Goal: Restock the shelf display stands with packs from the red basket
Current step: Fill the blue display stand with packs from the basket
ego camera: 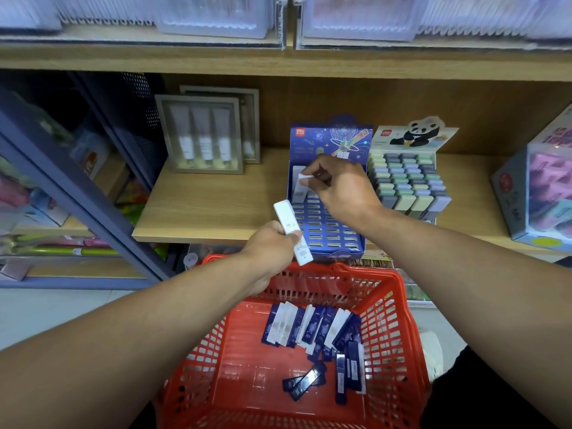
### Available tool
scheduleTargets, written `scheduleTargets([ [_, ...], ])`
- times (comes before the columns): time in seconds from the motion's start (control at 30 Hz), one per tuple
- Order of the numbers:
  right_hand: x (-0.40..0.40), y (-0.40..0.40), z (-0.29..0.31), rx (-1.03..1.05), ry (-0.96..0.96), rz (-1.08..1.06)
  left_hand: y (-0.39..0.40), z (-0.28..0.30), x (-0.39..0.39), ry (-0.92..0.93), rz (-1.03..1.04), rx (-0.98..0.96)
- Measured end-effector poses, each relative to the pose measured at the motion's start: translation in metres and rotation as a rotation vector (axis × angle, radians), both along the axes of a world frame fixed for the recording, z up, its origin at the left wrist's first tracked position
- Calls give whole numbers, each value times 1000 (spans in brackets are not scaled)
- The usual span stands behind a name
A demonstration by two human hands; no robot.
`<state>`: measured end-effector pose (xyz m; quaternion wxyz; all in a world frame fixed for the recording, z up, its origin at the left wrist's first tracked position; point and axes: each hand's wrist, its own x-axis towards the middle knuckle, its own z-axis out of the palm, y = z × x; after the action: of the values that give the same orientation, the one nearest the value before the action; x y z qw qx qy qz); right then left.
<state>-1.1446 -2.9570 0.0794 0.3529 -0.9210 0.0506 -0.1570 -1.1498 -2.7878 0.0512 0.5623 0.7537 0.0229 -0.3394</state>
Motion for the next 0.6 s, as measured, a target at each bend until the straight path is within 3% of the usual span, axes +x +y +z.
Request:
scheduleTargets([
  [0.27,11,-1,2,-215,-7,-81,4,6,-1,-100,-57,93],
  [0.43,19,-6,-3,-310,178,-113,8,14,-4,-143,-93,129],
  [0.6,20,0,-2,-512,242,-80,11,18,-6,-192,-122,151],
])
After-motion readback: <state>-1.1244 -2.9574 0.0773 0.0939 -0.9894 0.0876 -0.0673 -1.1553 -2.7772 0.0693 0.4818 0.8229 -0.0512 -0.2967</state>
